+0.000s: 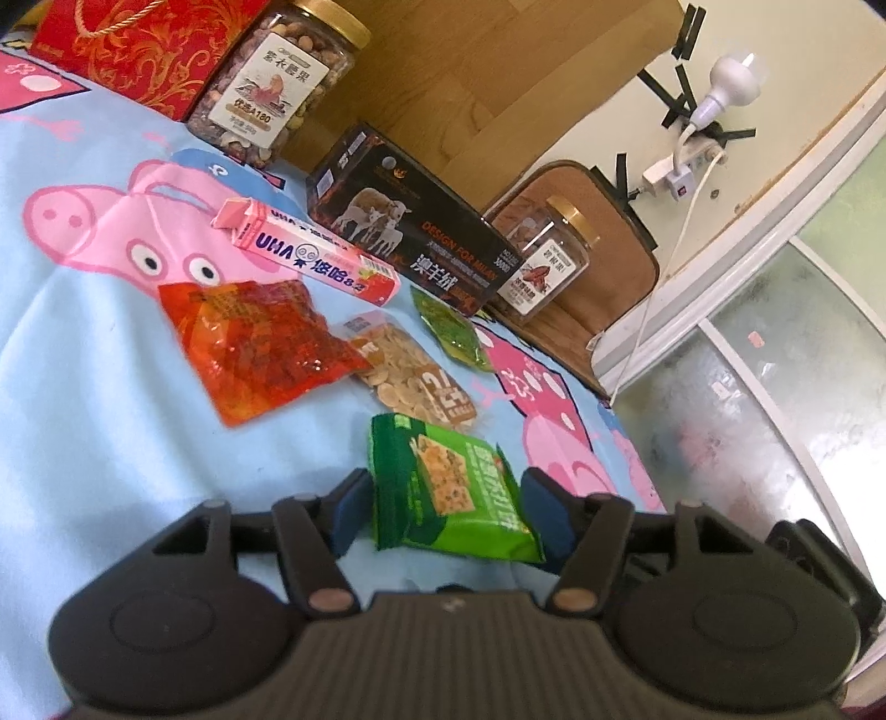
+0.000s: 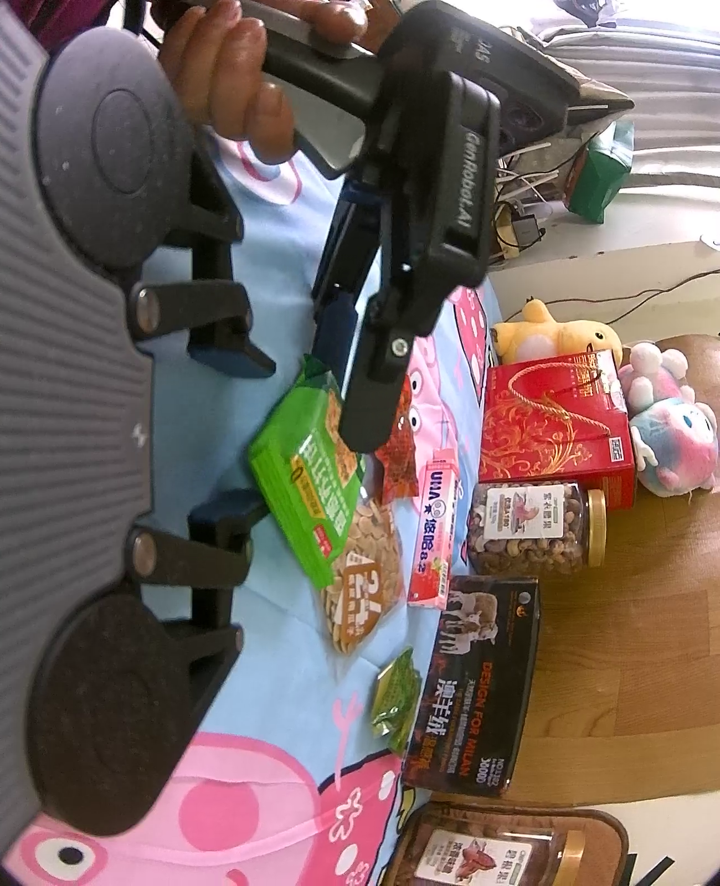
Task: Organize snacks
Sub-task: 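Close the left tool on the green cracker pack and lift it, then carry the cracker pack into the black tin box and open the left tool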
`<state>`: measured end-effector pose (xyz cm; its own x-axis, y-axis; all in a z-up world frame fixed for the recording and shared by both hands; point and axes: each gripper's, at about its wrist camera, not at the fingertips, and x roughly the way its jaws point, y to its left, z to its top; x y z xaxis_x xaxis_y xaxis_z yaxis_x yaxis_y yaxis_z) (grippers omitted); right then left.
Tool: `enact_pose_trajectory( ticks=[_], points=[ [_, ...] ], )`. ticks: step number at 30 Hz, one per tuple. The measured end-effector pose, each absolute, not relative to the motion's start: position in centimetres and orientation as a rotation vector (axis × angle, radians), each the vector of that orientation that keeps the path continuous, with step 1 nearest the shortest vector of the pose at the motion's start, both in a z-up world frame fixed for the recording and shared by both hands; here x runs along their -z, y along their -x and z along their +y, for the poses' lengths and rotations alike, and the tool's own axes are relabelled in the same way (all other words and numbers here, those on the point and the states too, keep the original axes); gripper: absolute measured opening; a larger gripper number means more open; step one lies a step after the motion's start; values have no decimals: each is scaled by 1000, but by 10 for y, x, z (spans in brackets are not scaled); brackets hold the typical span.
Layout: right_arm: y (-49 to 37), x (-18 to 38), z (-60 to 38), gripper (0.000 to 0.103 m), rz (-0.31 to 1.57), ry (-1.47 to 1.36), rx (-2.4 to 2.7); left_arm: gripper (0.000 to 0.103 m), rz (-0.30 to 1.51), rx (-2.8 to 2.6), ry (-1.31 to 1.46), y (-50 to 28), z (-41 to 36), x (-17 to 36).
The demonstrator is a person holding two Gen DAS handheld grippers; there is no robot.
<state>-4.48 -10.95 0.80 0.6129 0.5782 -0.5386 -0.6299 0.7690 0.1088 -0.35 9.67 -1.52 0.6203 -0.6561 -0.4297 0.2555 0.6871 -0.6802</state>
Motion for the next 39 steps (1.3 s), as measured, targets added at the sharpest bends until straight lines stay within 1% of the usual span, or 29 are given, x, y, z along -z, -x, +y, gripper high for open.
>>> enact_pose_trajectory(
  ticks=[1,3,5,11,13,15,16,17,23,25,29,31,37,39],
  points=[
    [45,-9,-110,60,584,92,-687,58,727,565,611,2,96,15],
    [45,-9,-112,65,586,84,-665,57,739,565,608,0,94,14],
    [45,-9,-114,70,598,79,-651,53,740,569,613,0,96,14],
    [41,-10,-117,70,600,87,-643,53,762,573,581,-6,89,13],
    [40,-10,-115,70,598,105,-641,53,771,585,570,-9,84,11],
    [42,-10,-113,66,590,131,-638,50,773,586,561,-9,80,10],
    [43,-11,-112,57,582,143,-634,47,773,603,560,-9,78,9],
    [43,-12,-112,46,580,151,-644,47,768,629,572,-8,76,7],
    [44,-17,-113,46,541,176,-645,46,713,622,512,-3,70,-11],
    [41,-17,-115,46,541,173,-643,47,720,608,509,-5,72,-11],
    [36,-13,-121,48,624,163,-643,51,762,571,541,-14,81,-5],
    [39,-16,-127,49,637,161,-662,54,768,579,566,-16,84,-4],
    [54,-19,-153,52,657,161,-620,54,801,605,547,-21,72,-2],
    [56,-20,-160,55,652,164,-585,54,816,618,544,-21,67,-2]
  ],
)
